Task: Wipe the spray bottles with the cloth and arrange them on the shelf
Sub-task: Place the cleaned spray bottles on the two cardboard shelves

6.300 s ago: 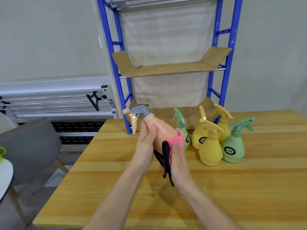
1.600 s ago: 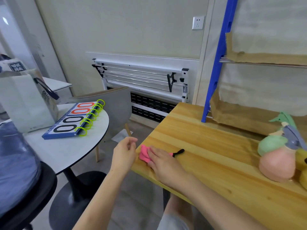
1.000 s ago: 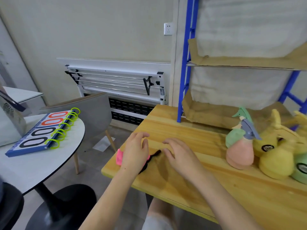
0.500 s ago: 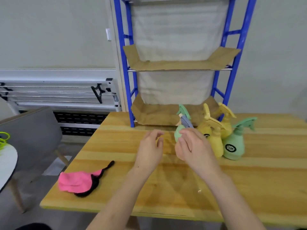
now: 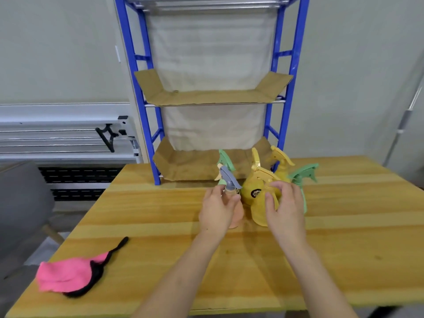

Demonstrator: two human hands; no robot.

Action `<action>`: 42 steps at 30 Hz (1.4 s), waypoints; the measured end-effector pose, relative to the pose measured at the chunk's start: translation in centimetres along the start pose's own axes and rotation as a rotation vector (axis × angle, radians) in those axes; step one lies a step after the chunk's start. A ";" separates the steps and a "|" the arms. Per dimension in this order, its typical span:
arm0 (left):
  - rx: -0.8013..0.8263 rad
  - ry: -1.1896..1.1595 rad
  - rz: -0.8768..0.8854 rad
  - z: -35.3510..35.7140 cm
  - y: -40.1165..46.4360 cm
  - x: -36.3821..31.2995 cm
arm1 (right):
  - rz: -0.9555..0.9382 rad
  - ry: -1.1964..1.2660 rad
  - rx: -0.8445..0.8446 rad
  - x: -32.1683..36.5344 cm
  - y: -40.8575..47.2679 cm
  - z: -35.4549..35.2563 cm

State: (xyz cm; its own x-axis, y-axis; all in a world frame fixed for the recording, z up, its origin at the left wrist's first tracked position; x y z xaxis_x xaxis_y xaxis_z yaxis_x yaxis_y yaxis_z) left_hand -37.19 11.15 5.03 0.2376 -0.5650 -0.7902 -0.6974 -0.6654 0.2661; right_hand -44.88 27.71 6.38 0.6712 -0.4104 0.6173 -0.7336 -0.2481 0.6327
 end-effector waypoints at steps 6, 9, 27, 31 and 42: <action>-0.008 0.062 -0.005 0.0 0.2 0.0 | 0.031 -0.002 0.015 -0.6 0.5 0.8; -0.006 0.113 -0.005 -0.4 0.0 0.1 | 0.060 0.003 -0.016 -0.8 0.7 0.8; 0.010 0.157 0.074 -2.3 -0.8 1.5 | 0.236 0.032 0.084 -0.2 -0.9 2.6; -0.028 0.173 0.105 -2.8 -1.3 2.0 | 0.222 0.047 0.136 0.0 -0.8 3.5; -0.250 0.121 0.144 -7.4 -2.3 2.5 | 0.040 0.226 0.170 5.4 0.1 3.4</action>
State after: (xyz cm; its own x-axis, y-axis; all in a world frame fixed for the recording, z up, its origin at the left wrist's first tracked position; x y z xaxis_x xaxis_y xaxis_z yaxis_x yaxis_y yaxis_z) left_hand -29.99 7.62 6.52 0.2374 -0.7060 -0.6673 -0.5457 -0.6652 0.5097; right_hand -41.73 22.49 8.19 0.6344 -0.2212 0.7407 -0.7543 -0.3870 0.5304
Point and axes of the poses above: each hand's wrist, its own y-axis towards the middle knuckle, its own z-axis out of the palm, x = y × z, the point moved 2 cm from there along y, towards the middle knuckle, and after that the axes turned 3 degrees about x, right-handed, at the moved point
